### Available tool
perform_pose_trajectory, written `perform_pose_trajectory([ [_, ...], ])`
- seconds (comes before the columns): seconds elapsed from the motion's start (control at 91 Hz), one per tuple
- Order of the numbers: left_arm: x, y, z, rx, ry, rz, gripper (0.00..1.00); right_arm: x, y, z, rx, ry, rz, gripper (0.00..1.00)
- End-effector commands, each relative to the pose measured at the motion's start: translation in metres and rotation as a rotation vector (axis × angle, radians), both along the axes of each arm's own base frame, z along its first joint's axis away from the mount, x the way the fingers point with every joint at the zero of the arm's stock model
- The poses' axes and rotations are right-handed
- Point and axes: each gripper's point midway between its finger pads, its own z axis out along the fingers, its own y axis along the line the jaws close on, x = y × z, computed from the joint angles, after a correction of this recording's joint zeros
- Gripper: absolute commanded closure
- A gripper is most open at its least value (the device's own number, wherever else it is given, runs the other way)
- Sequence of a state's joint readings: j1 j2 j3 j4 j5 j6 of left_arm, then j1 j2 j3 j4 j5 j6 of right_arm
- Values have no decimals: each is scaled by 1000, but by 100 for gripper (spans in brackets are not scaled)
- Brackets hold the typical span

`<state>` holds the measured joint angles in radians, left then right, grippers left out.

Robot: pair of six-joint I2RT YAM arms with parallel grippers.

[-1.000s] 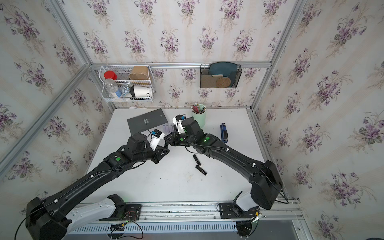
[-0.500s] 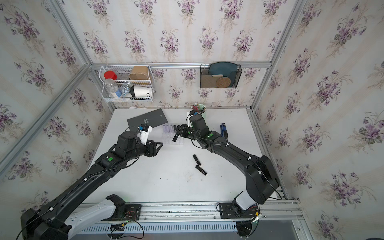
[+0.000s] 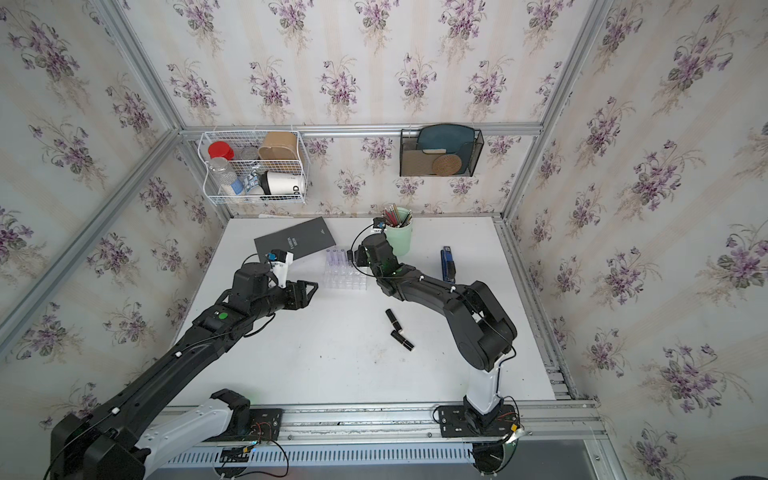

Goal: Arrange the lipsticks in the organizer
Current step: Place the lipstick in the storage box.

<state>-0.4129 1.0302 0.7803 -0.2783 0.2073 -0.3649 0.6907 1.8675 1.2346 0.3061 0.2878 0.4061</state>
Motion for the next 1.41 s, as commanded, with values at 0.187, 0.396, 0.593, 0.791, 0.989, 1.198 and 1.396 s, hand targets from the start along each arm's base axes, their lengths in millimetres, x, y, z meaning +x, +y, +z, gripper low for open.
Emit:
perform_pose_trajectory([
  [0.187,5,1,1,-24,-14,9,31,23,6,-1,-42,-76,-25,84],
  [0.396,5,2,2,-25,-15,8,32,28,4,-18,-69,-55,-42,85],
  [0.593,5,1,2,-30,-15,3,32,33,5,-26,-72,-45,-36,85],
  [0.791,5,1,3,-33,-19,1,32,34,5,-35,-92,-33,-37,85],
  [0.989,5,2,4,-36,-21,9,32,30,4,-34,-92,-30,-32,75],
  [1.198,4,9,9,-38,-35,48,30,23,7,-12,-52,-16,-11,46],
  [1.396,1,28,18,14,-53,127,22,-8,-9,1,-8,79,-10,43],
])
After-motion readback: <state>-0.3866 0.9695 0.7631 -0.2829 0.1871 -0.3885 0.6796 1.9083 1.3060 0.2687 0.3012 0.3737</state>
